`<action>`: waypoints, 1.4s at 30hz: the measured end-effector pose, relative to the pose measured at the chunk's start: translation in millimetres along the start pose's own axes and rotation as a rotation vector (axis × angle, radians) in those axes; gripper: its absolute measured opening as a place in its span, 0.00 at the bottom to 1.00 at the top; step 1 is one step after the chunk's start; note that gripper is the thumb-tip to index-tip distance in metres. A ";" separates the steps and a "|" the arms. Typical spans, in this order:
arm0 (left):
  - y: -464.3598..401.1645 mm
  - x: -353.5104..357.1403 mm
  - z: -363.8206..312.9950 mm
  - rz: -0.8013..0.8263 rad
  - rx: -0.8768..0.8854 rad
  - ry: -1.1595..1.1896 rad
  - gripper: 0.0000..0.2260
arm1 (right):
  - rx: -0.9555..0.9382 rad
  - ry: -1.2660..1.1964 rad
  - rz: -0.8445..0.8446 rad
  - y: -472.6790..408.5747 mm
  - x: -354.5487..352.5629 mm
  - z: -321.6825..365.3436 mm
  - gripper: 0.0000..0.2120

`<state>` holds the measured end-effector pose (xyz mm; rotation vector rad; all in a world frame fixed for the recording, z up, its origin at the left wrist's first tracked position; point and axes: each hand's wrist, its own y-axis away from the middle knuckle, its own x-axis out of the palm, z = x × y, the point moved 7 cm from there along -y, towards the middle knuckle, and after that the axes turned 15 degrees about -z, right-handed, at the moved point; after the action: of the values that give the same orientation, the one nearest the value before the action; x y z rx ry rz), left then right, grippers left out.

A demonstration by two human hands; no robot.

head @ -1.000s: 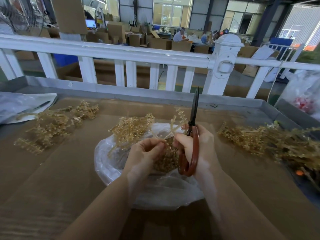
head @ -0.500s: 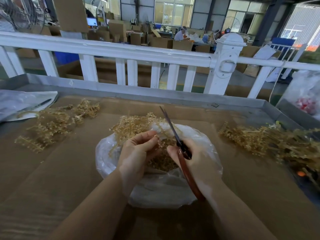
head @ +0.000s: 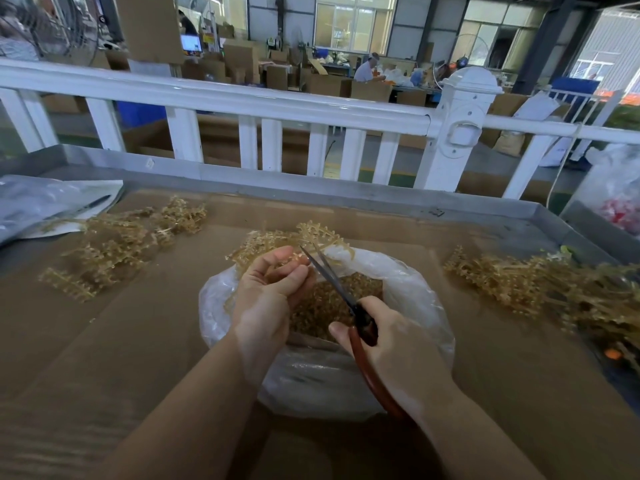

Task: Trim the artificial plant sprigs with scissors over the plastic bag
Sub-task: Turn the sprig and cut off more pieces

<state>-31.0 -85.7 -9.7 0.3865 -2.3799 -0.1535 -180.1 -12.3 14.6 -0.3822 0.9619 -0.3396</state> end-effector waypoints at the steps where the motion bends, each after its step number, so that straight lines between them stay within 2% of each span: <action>1: 0.3 -0.8 0.5 -0.011 -0.011 0.025 0.13 | -0.009 0.013 0.003 0.3 1.6 0.2 0.16; 7: -0.1 -7.5 9.9 -0.066 -0.069 0.045 0.15 | -0.054 0.060 -0.004 1.6 6.8 0.4 0.17; 16: 4.0 -5.7 19.7 -0.040 -0.156 0.098 0.14 | -0.100 0.110 -0.022 2.9 10.9 0.0 0.16; 28: 5.2 -0.8 24.4 -0.013 -0.189 0.099 0.16 | -0.103 0.071 -0.018 1.2 9.5 0.4 0.16; 42: 2.0 -7.2 27.1 -0.022 -0.085 -0.010 0.17 | -0.101 0.114 -0.005 -0.8 8.8 -4.3 0.18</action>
<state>-44.6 -81.4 -33.9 0.3724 -2.3708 -0.2662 -179.2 -17.6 6.4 -0.4607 1.0923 -0.3207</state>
